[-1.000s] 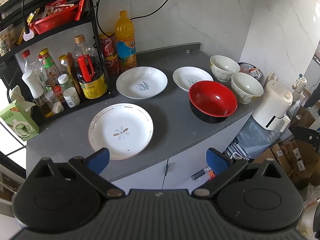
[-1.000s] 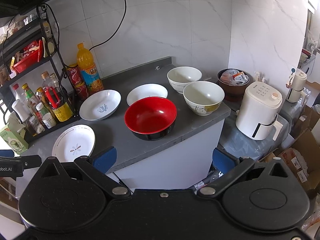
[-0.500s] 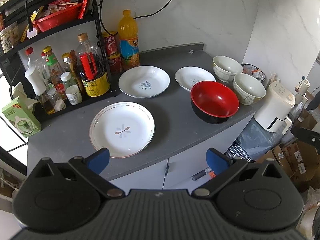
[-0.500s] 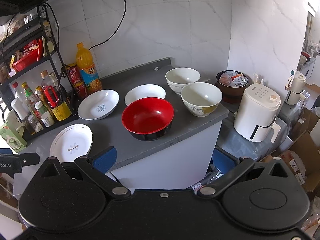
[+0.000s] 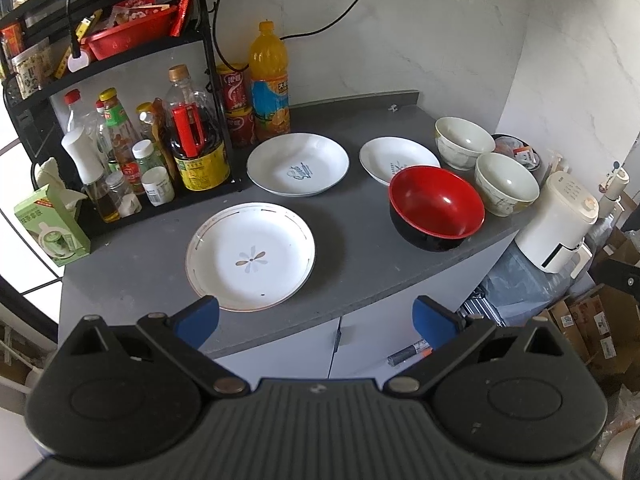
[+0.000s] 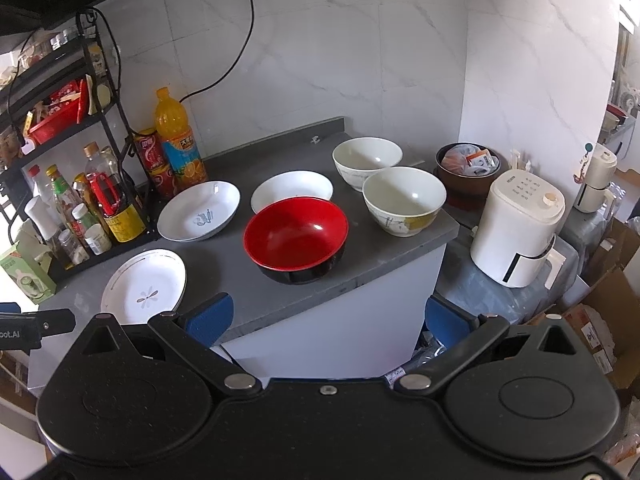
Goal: Organize plates and bowls
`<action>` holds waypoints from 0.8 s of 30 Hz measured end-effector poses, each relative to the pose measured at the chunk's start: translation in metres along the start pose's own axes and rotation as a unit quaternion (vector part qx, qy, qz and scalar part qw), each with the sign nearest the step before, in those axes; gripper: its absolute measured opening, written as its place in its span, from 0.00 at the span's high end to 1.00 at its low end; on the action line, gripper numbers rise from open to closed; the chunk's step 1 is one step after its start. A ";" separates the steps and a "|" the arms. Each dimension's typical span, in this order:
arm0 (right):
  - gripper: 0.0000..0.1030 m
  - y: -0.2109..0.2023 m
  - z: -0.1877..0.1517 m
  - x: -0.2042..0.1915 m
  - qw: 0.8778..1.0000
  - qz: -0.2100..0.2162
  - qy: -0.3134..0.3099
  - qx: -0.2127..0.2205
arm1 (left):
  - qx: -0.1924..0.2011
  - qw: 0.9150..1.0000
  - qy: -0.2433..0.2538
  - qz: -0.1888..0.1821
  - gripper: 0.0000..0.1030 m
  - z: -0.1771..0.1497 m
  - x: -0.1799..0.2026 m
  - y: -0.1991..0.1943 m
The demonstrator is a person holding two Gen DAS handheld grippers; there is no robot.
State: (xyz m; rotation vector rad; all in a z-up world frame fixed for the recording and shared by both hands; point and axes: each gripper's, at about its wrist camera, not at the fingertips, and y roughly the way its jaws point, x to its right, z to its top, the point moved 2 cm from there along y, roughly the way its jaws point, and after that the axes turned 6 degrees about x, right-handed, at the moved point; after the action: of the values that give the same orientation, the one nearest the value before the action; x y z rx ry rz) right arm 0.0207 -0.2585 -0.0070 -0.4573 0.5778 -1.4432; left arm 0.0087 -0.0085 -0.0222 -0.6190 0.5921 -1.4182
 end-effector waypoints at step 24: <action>0.00 -0.013 -0.006 0.045 1.000 0.012 0.012 0.006 | 0.012 0.999 -0.018 0.027 0.01 -0.018 0.037 -0.021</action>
State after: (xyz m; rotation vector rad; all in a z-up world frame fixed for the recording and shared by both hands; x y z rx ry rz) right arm 0.0080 -0.3044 -0.0078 -0.4217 0.5914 -1.4307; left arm -0.0162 -0.0475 -0.0200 -0.6032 0.5582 -1.3583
